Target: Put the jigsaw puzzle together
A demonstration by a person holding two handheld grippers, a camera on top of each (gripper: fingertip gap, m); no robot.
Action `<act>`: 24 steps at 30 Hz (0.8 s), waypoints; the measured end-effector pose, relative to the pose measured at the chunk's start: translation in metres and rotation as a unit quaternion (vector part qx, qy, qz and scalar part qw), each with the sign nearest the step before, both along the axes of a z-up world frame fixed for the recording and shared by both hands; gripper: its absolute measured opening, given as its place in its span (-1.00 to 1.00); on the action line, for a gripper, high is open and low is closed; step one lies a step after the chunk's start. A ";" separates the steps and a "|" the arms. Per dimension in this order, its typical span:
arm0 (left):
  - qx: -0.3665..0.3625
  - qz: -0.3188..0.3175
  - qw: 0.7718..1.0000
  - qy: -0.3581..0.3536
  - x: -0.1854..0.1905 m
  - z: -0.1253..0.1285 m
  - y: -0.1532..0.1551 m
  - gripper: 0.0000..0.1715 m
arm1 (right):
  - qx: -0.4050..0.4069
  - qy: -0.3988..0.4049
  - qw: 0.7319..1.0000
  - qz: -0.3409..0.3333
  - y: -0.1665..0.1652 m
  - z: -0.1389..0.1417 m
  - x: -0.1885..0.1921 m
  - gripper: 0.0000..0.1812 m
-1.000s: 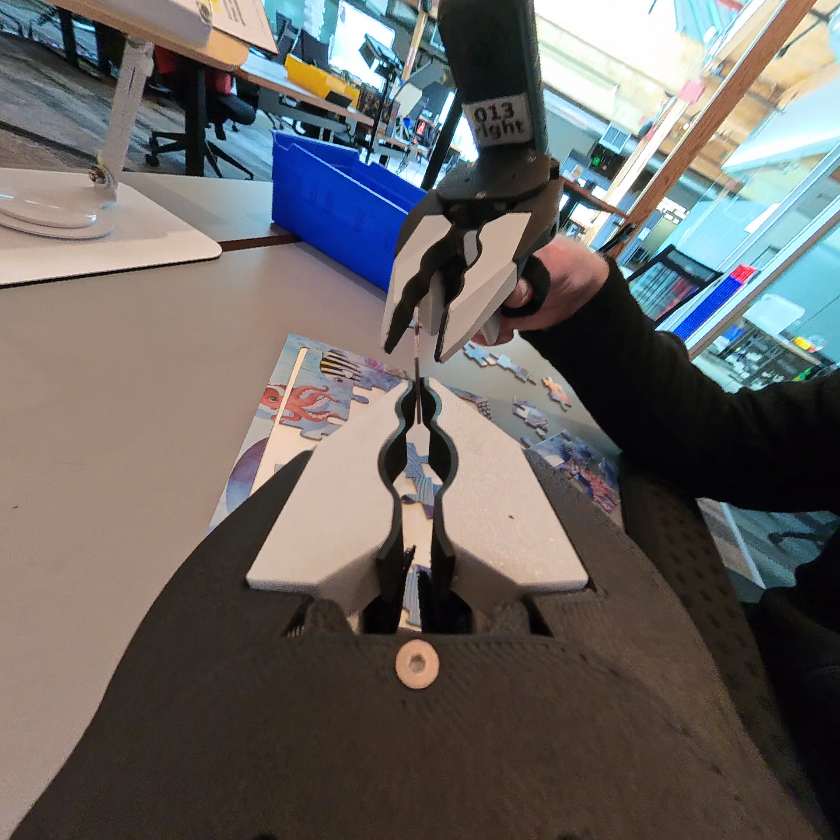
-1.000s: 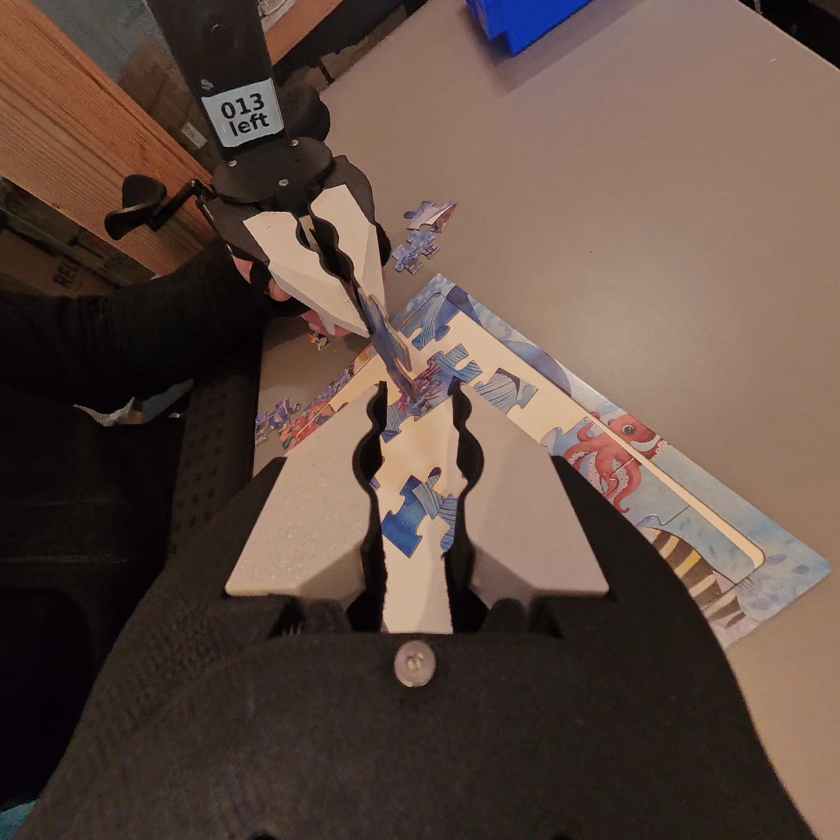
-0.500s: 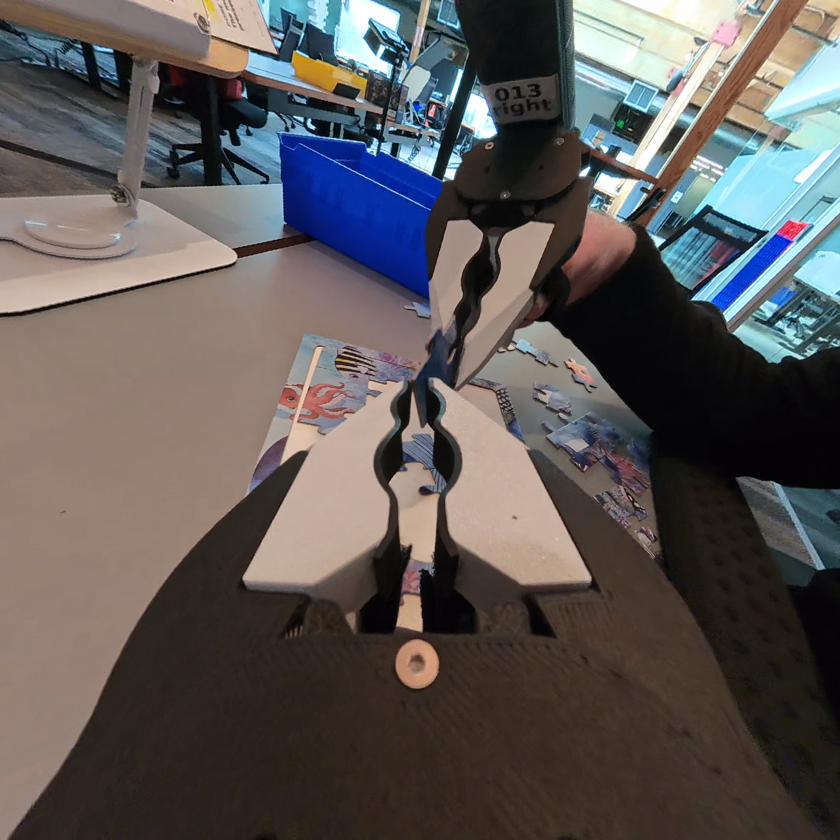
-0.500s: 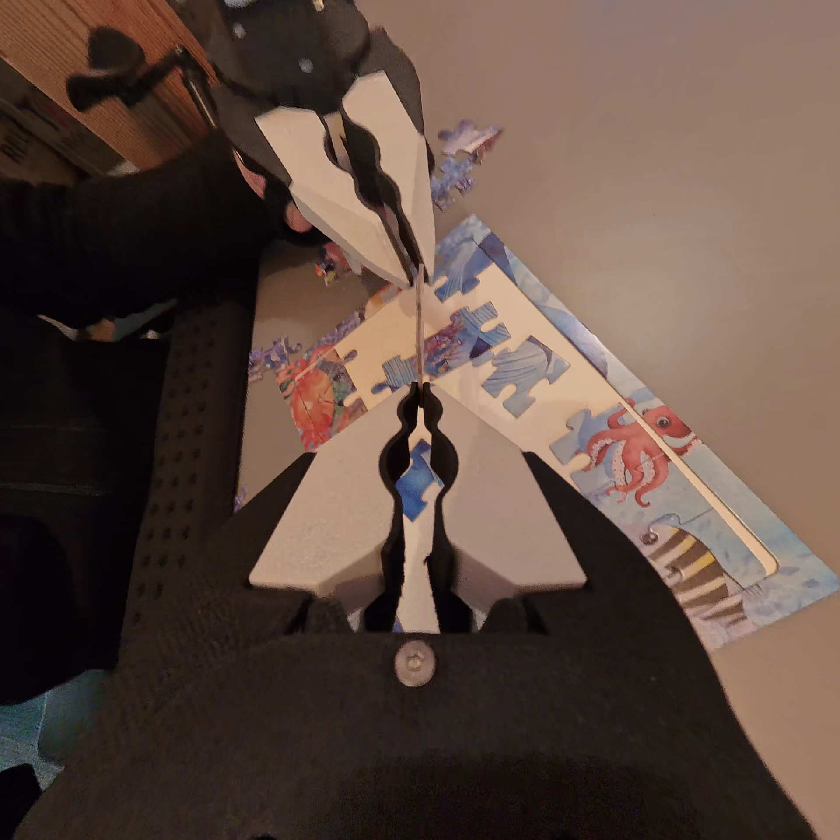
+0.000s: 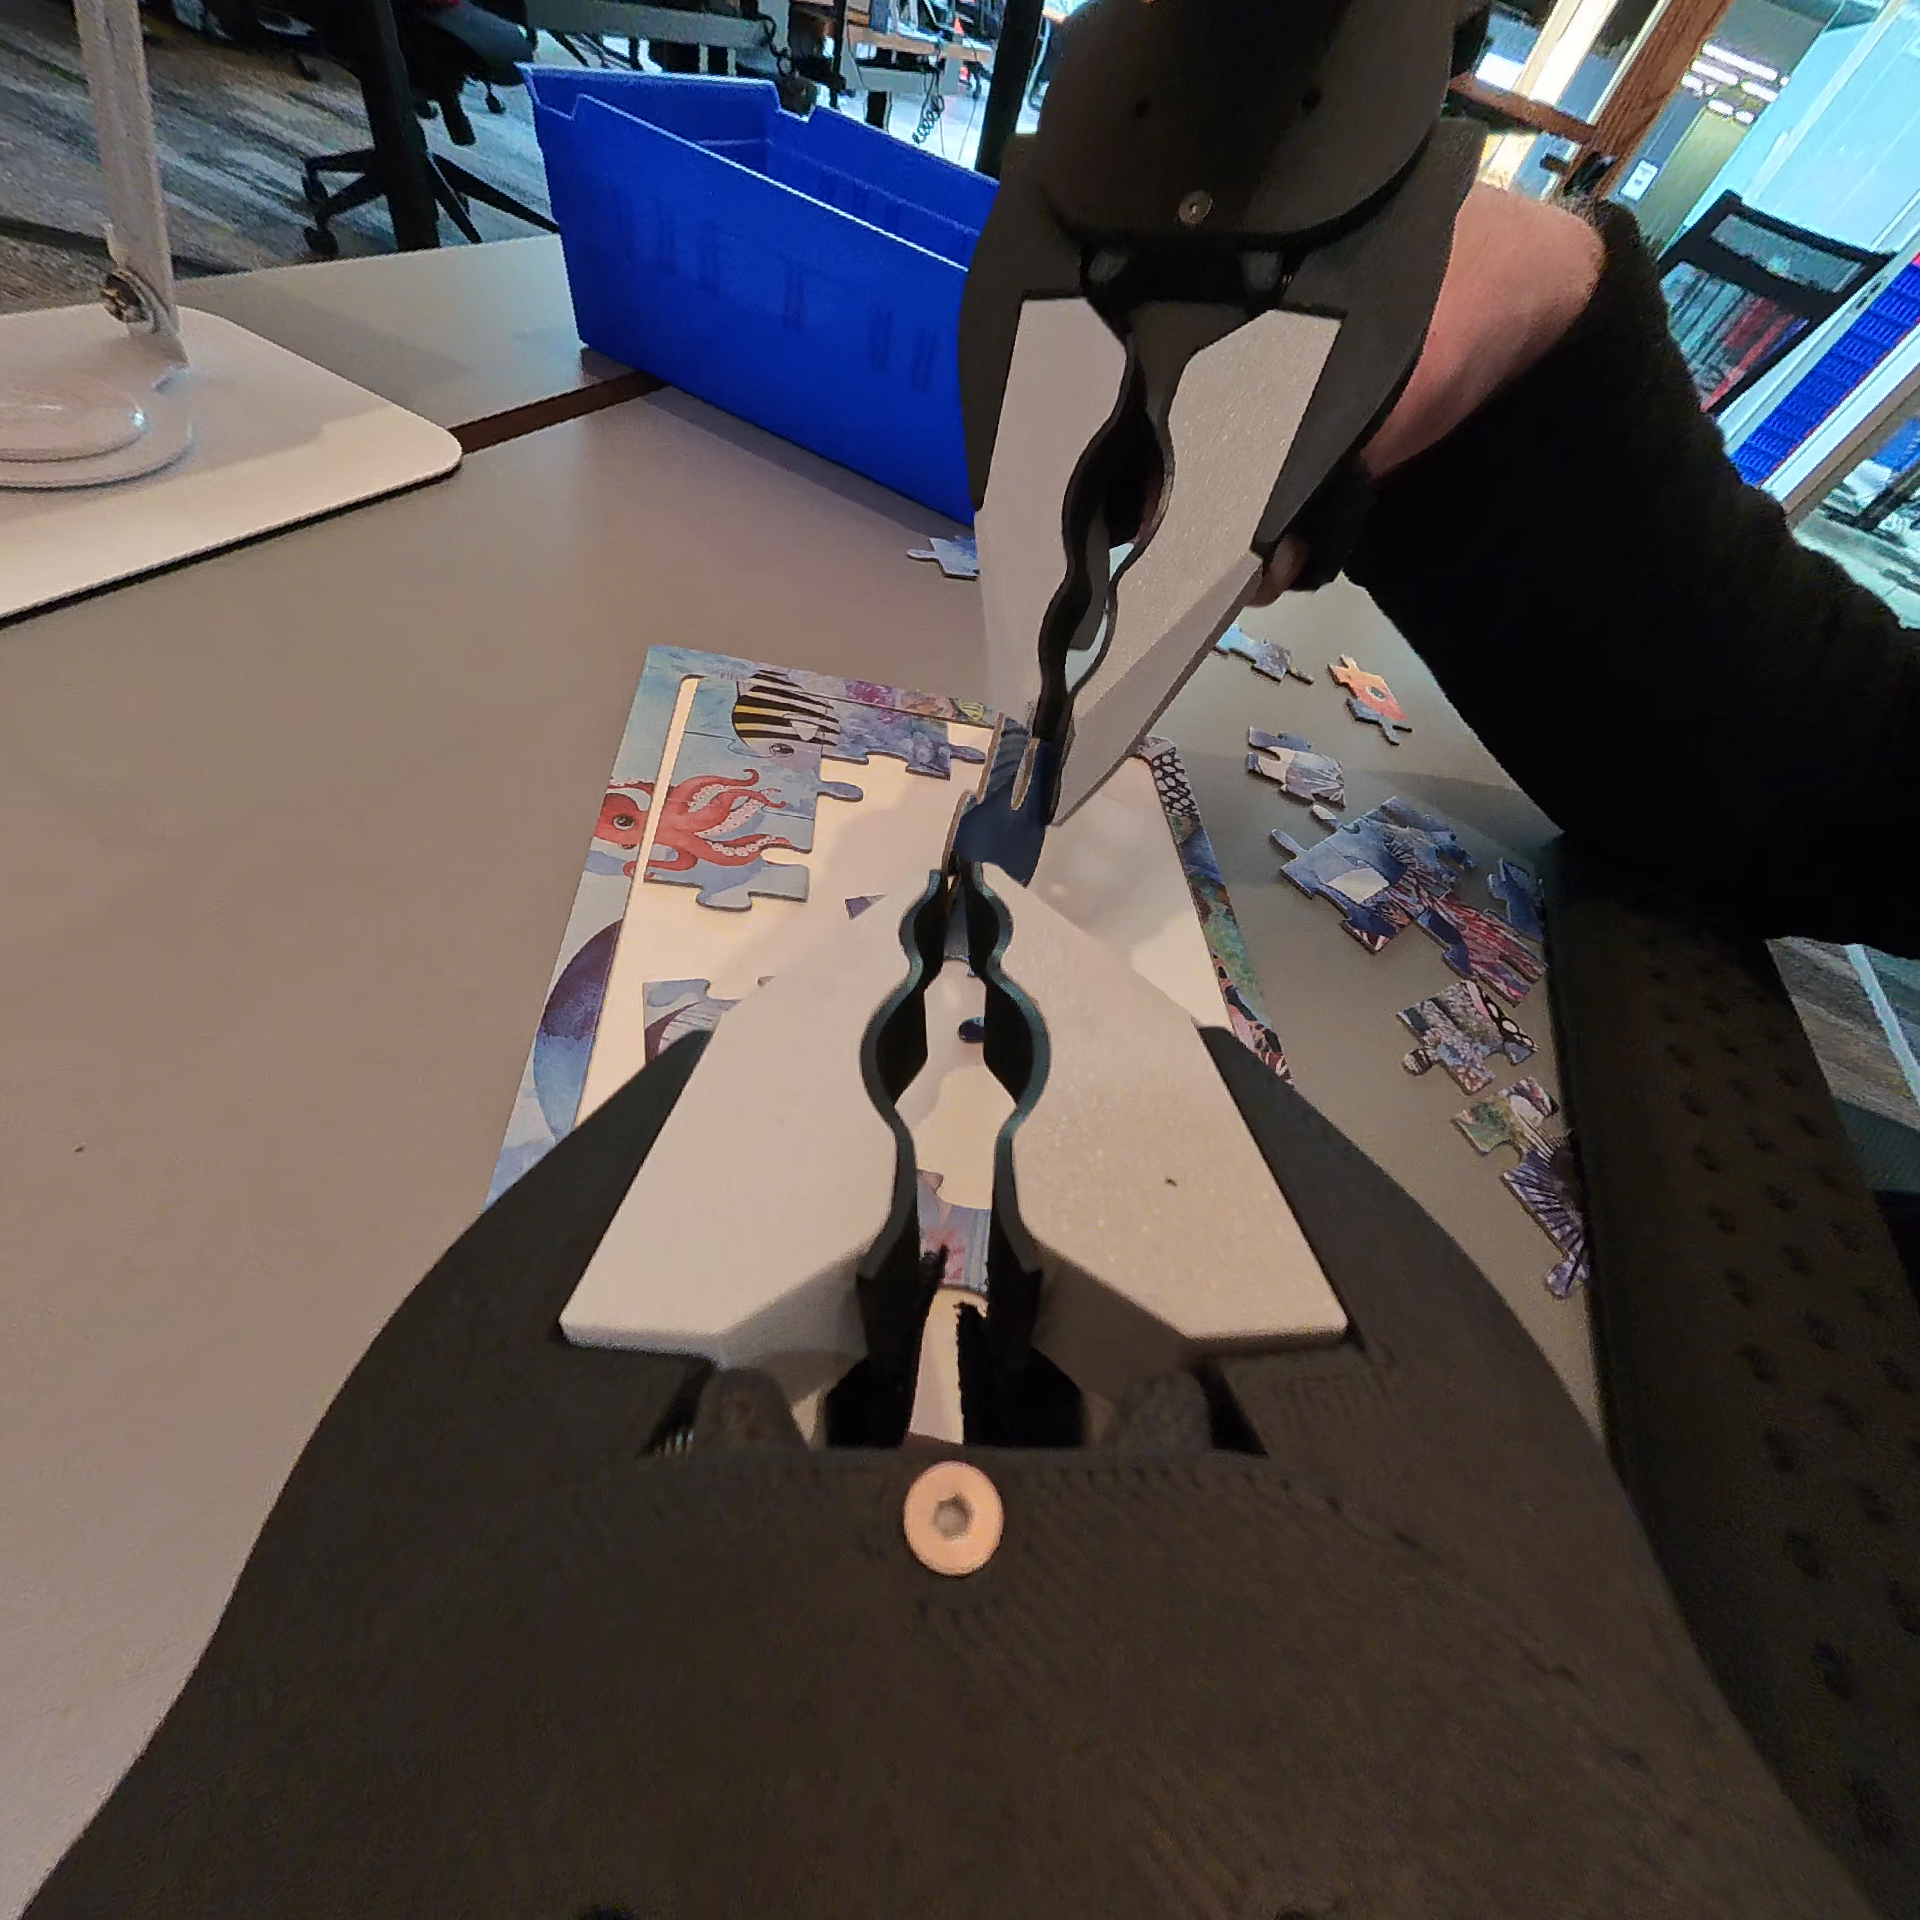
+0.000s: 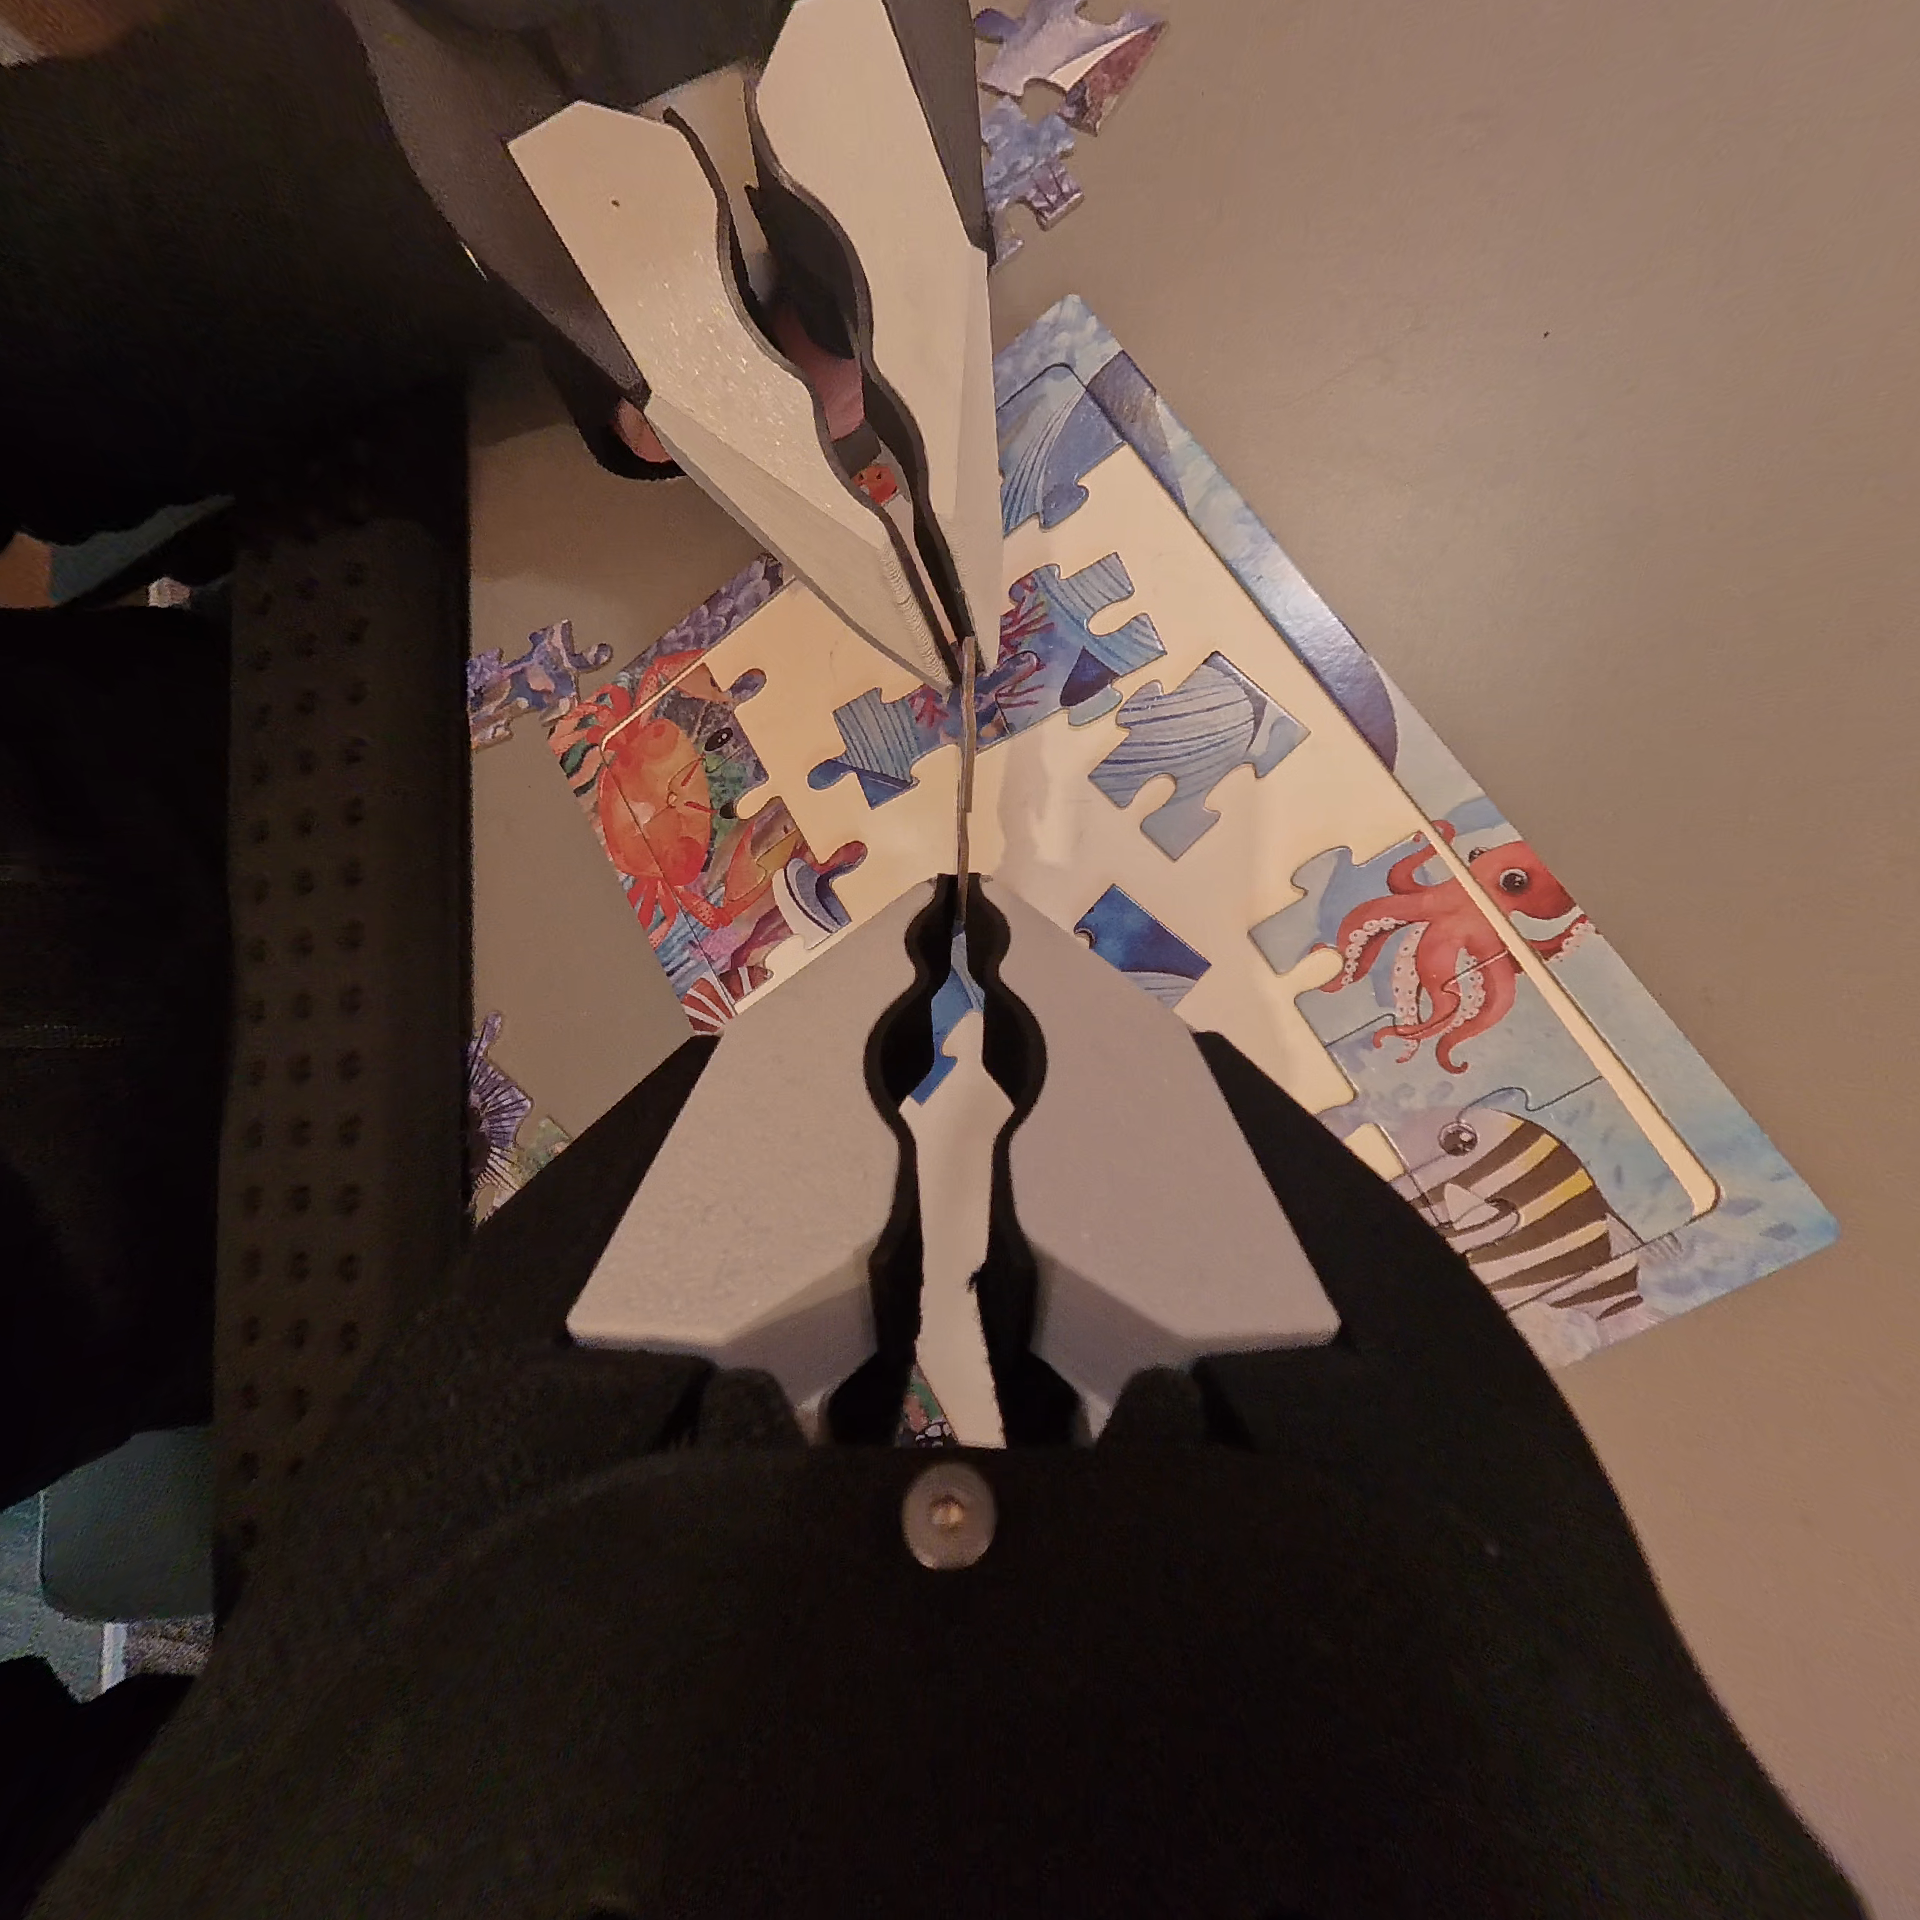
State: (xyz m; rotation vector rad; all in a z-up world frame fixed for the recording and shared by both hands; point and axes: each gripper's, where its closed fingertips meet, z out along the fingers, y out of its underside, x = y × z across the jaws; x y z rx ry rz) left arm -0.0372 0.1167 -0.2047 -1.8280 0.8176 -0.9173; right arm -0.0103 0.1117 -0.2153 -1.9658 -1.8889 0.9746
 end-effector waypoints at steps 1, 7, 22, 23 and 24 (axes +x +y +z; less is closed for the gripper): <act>-0.001 0.000 1.000 0.002 0.000 -0.001 0.000 -0.99 | 0.001 0.001 1.000 -0.001 0.000 0.001 0.000 -1.00; -0.017 -0.005 1.000 0.021 -0.001 -0.011 -0.002 -1.00 | -0.002 0.022 1.000 -0.018 0.006 0.007 -0.003 -1.00; 0.009 -0.053 0.990 0.128 0.015 -0.042 -0.018 -1.00 | 0.026 -0.011 0.998 -0.060 0.027 -0.002 0.009 -1.00; 0.017 -0.061 0.987 0.149 0.018 -0.048 -0.021 -0.99 | 0.032 -0.025 0.997 -0.061 0.028 -0.006 0.013 -1.00; 0.024 -0.068 0.983 0.166 0.020 -0.052 -0.023 -0.98 | 0.036 -0.035 0.997 -0.058 0.028 -0.008 0.015 -1.00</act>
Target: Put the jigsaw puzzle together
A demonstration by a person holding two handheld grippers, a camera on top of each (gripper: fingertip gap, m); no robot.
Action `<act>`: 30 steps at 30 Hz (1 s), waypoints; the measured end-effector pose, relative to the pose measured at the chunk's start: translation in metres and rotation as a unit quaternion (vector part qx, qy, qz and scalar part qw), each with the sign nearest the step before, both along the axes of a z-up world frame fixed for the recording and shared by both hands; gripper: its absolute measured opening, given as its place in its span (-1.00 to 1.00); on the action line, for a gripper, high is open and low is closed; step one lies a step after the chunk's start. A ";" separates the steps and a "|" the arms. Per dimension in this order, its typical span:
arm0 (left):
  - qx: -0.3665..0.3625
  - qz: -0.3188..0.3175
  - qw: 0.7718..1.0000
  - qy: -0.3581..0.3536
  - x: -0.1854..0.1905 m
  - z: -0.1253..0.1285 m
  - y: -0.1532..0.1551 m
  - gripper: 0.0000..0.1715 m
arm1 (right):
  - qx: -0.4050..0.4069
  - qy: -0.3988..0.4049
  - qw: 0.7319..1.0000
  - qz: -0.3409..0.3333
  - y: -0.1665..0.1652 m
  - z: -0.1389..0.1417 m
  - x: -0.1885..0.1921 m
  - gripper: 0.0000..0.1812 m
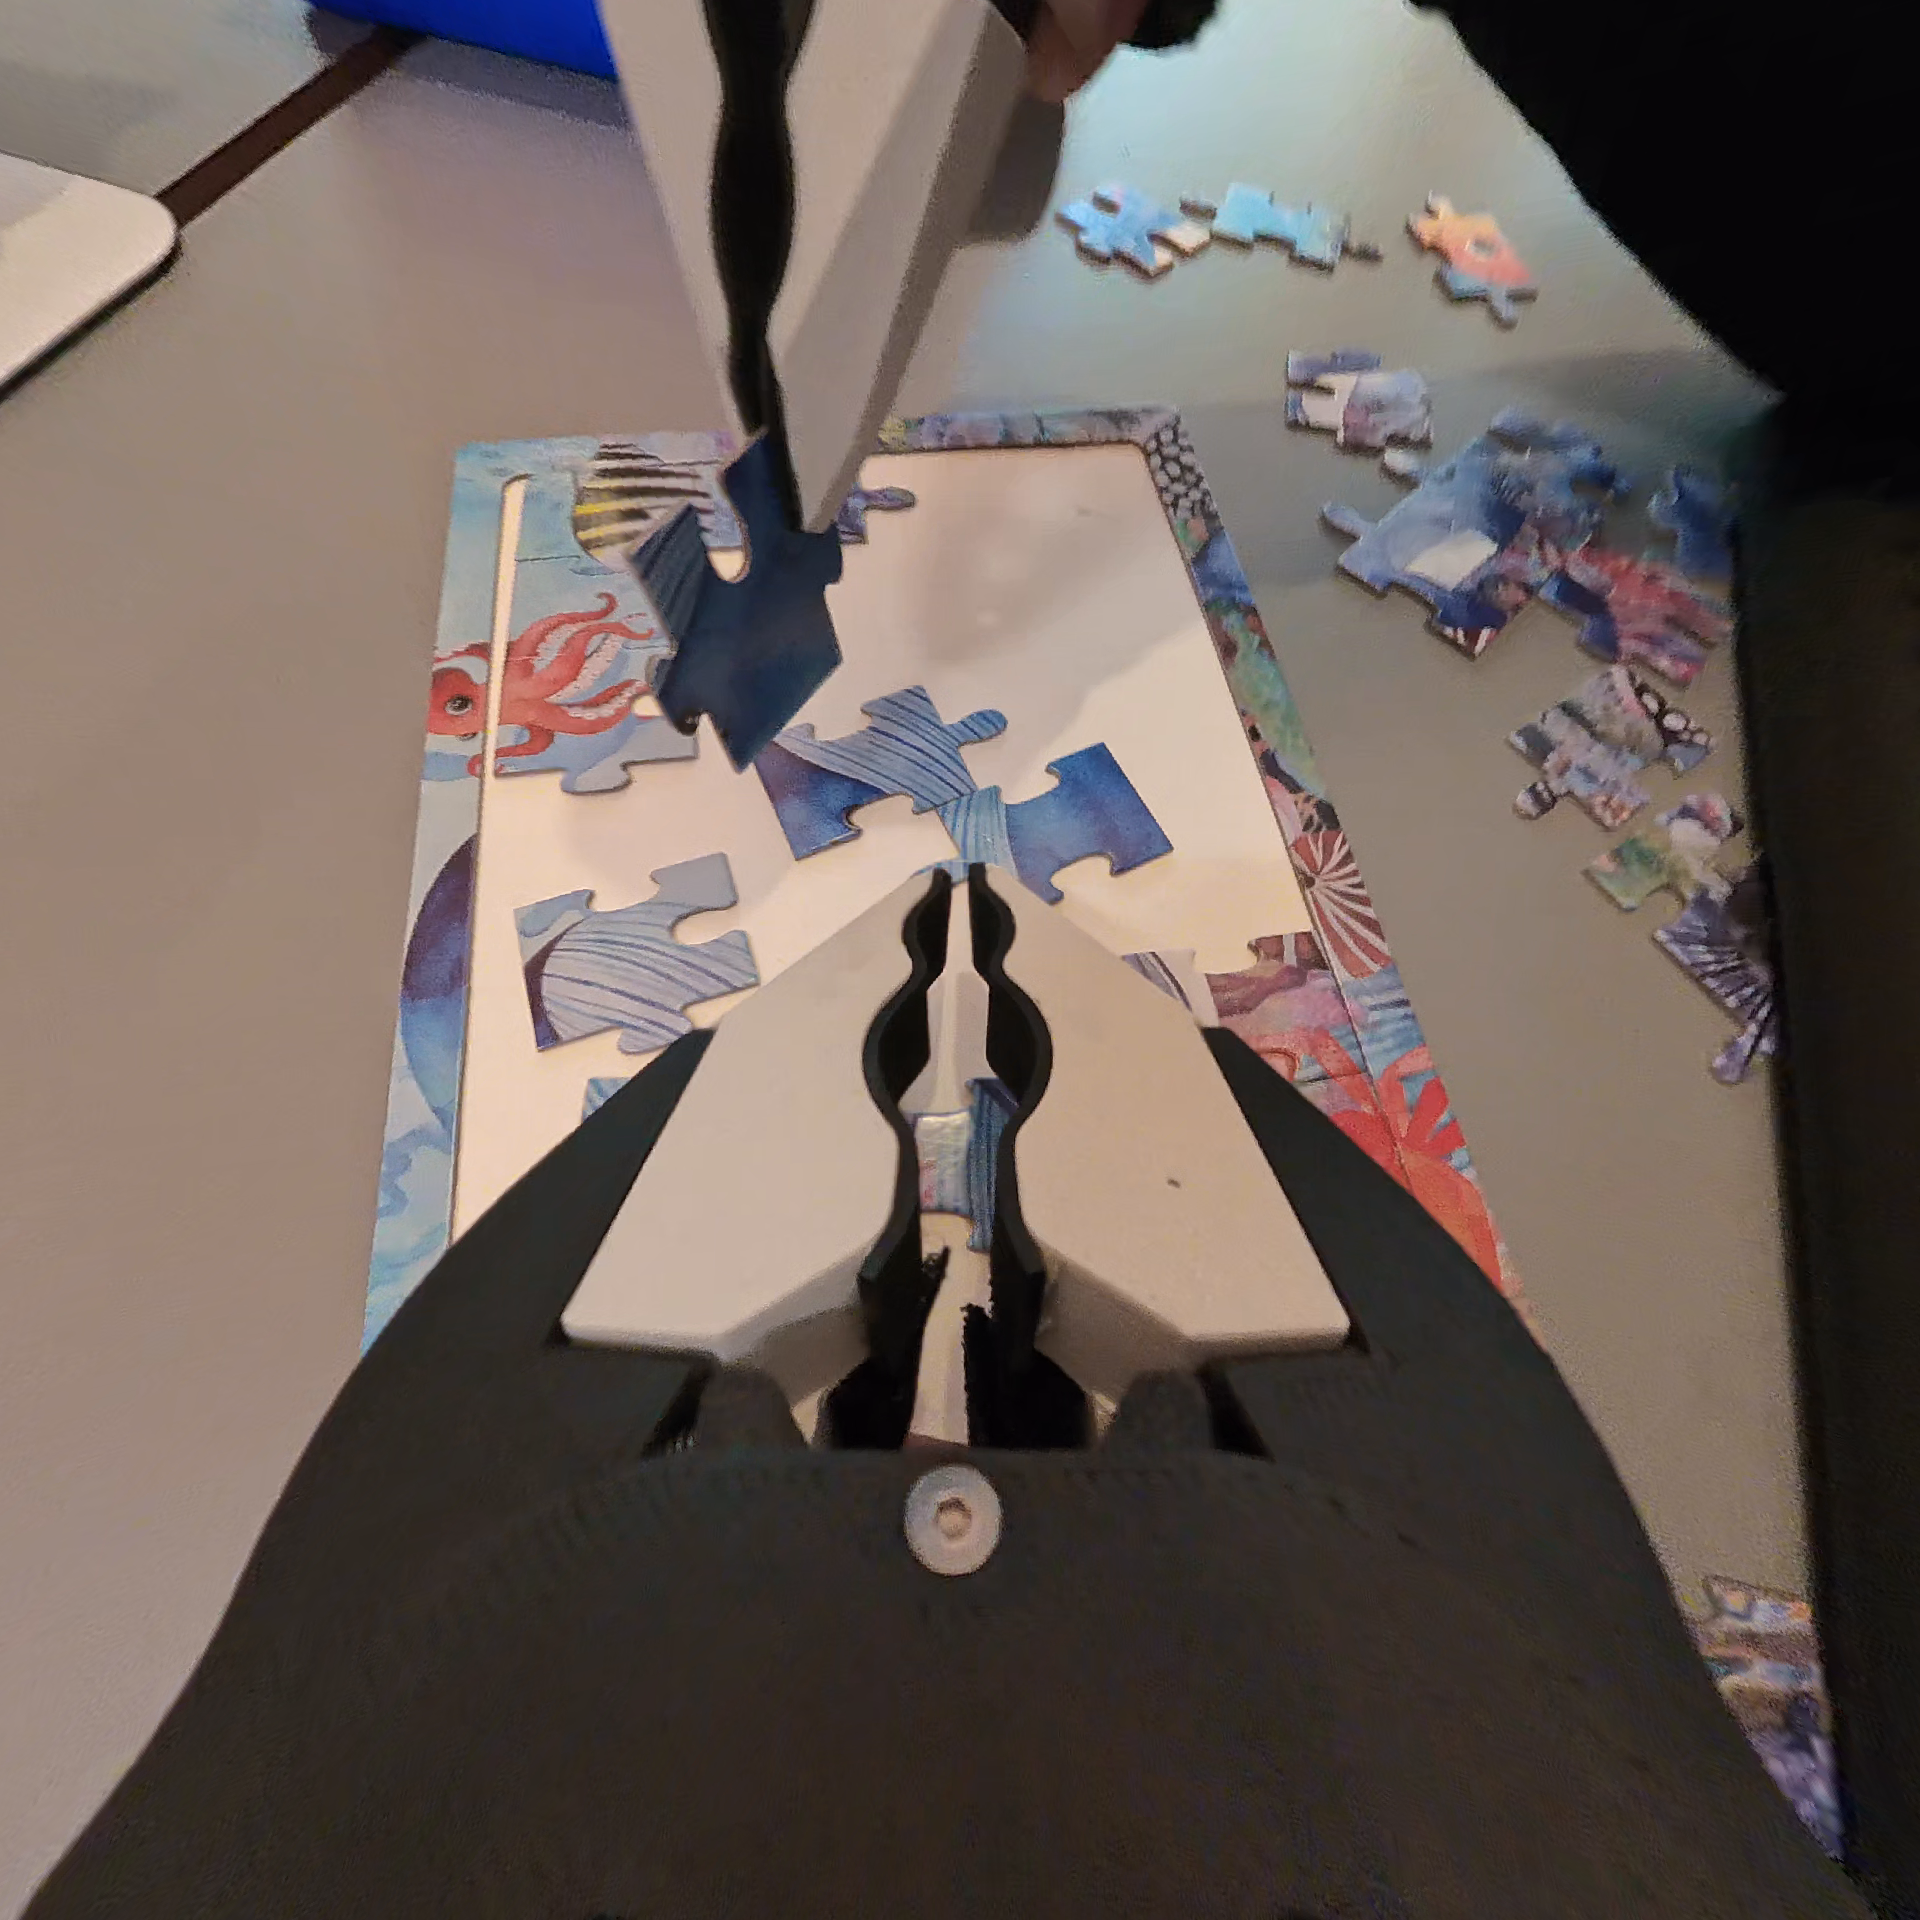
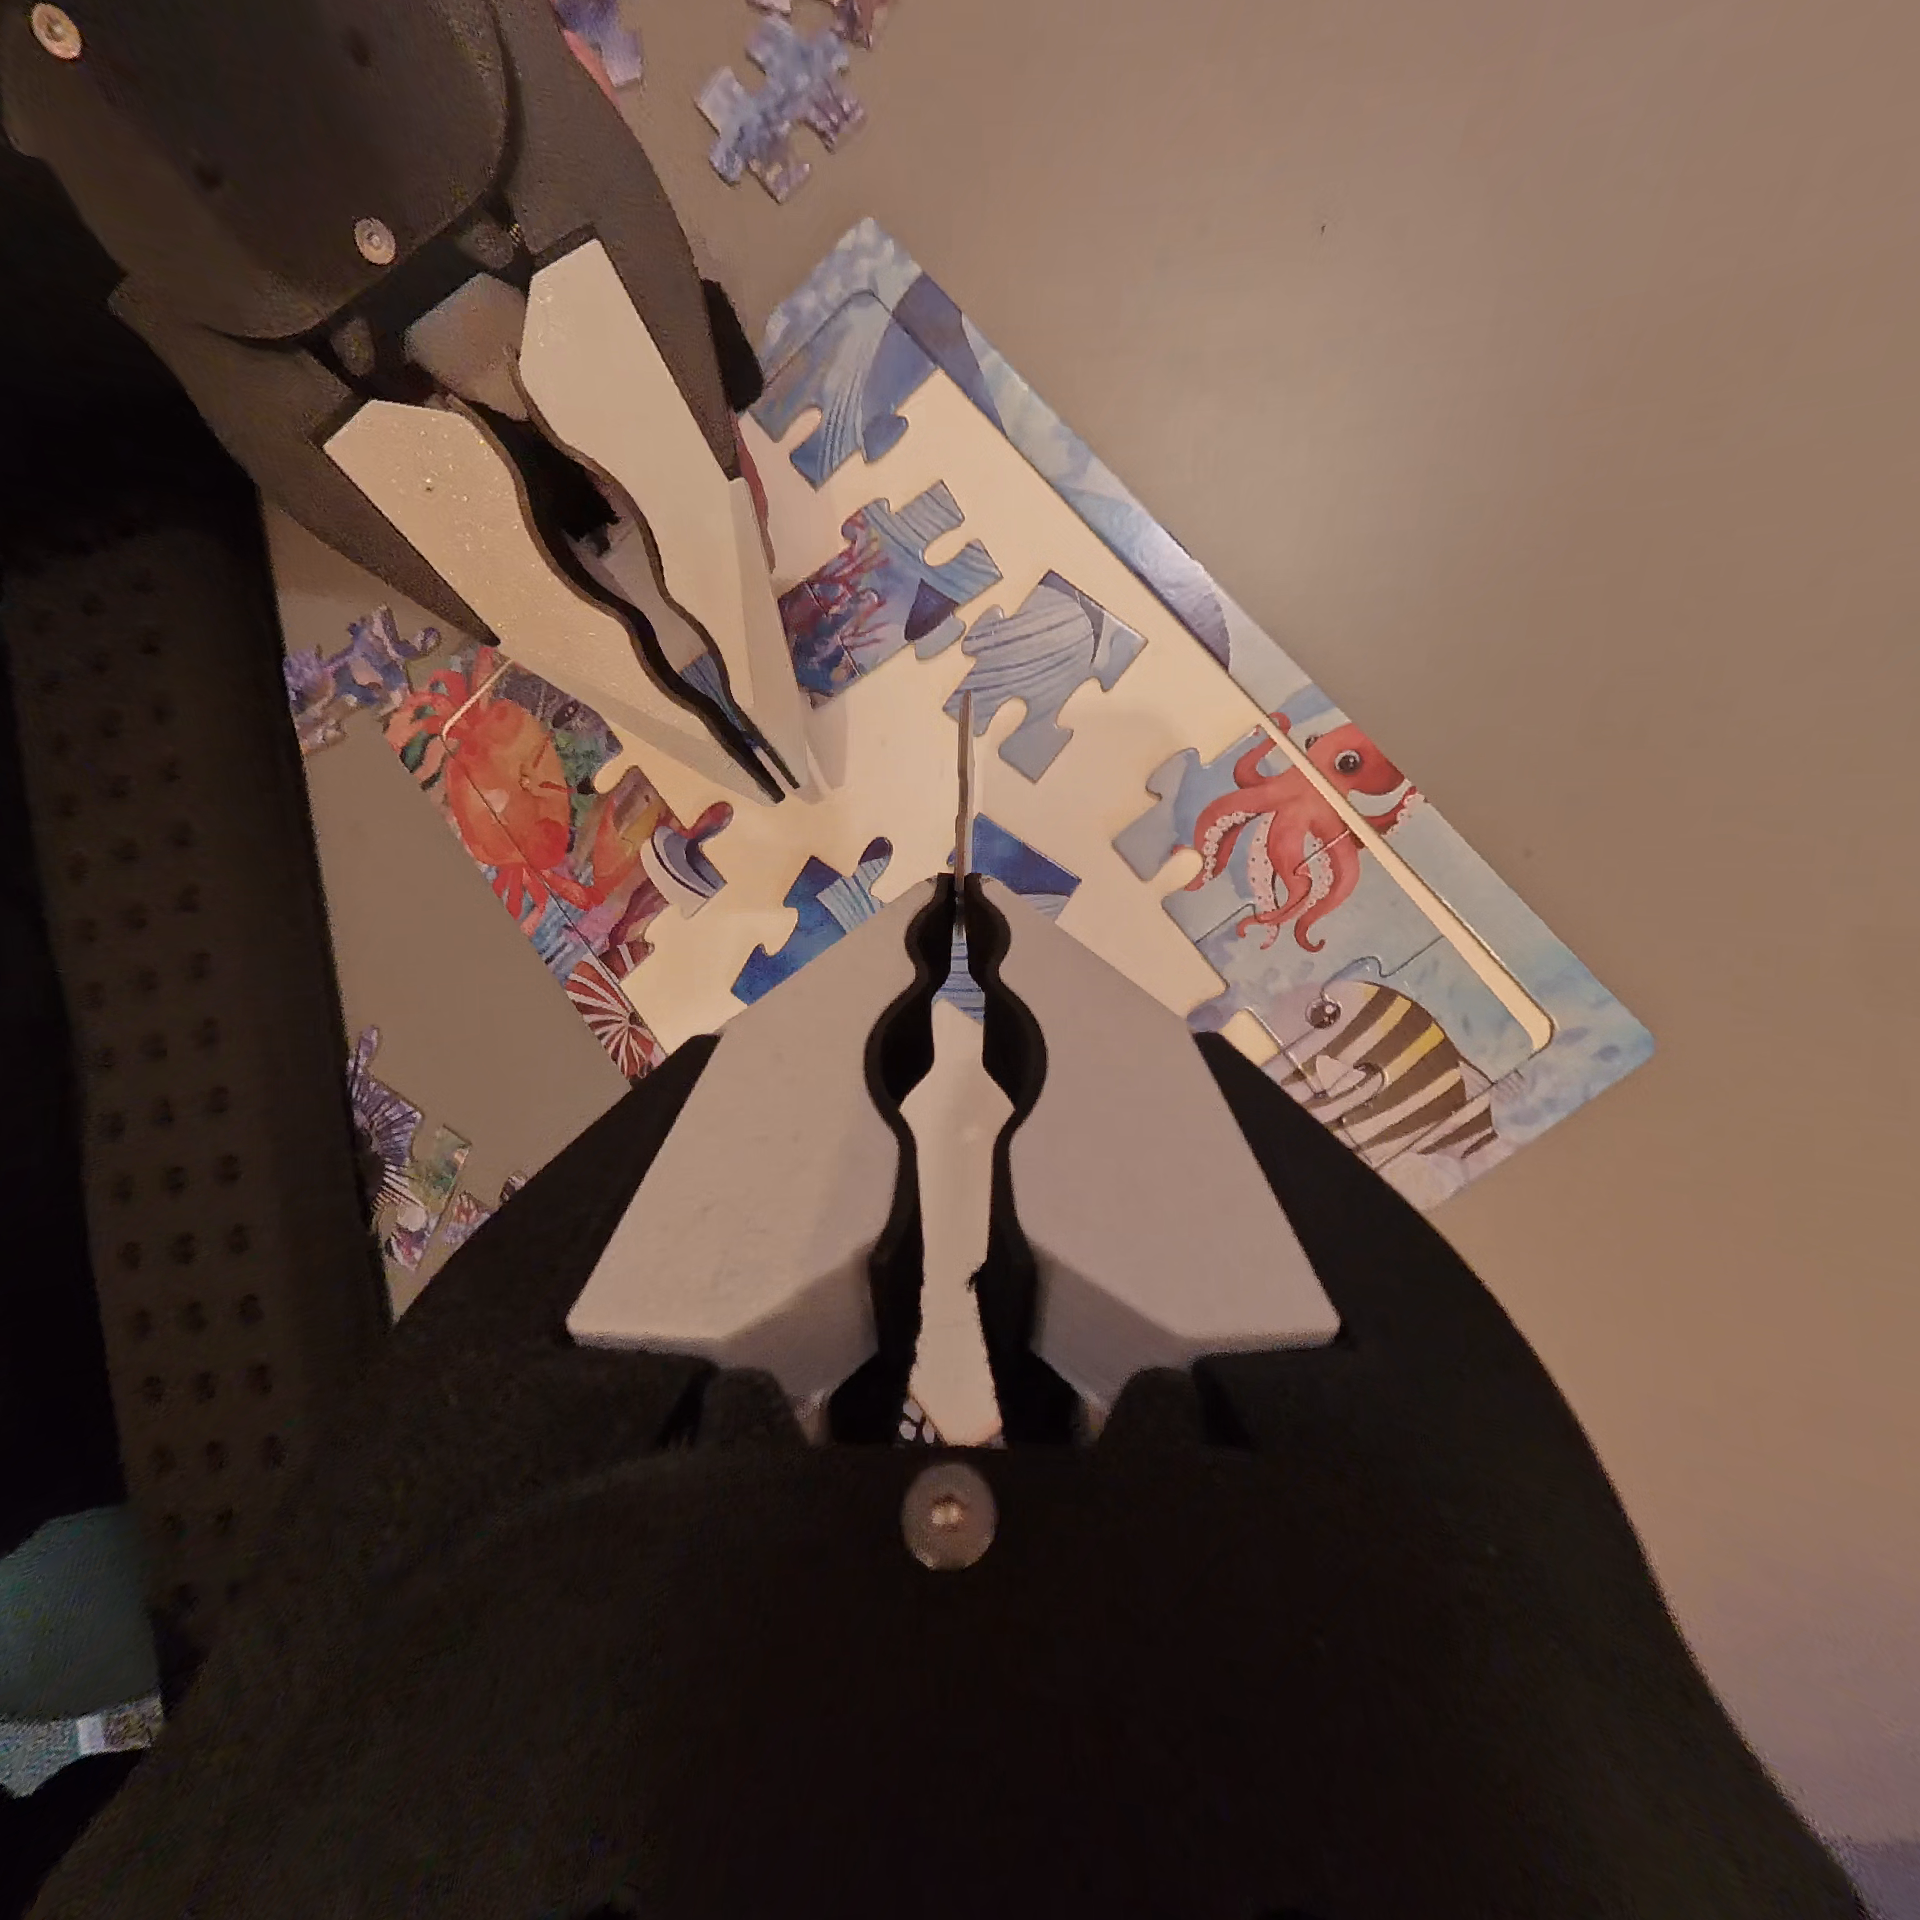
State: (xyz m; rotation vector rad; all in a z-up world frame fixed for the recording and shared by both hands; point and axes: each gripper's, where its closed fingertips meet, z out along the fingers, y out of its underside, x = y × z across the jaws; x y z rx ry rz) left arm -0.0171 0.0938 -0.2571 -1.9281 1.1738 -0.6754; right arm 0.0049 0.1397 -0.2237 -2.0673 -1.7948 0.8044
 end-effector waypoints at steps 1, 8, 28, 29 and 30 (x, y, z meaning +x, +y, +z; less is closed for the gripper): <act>0.007 -0.007 1.000 0.012 0.003 -0.003 -0.002 -0.97 | 0.001 -0.005 1.000 0.002 0.000 -0.001 0.001 -1.00; 0.036 -0.006 0.998 0.054 0.006 -0.013 0.002 -0.93 | -0.010 -0.034 0.999 0.015 -0.006 -0.011 0.008 -1.00; 0.056 0.004 0.992 0.111 0.000 -0.025 0.008 -0.89 | -0.041 -0.163 0.984 0.057 -0.026 -0.035 0.056 -1.00; 0.056 0.006 0.992 0.112 0.000 -0.025 0.009 -0.89 | -0.038 -0.169 0.983 0.056 -0.026 -0.036 0.058 -0.98; 0.057 0.008 0.992 0.112 -0.001 -0.025 0.010 -0.89 | -0.031 -0.175 0.983 0.050 -0.023 -0.037 0.059 -0.90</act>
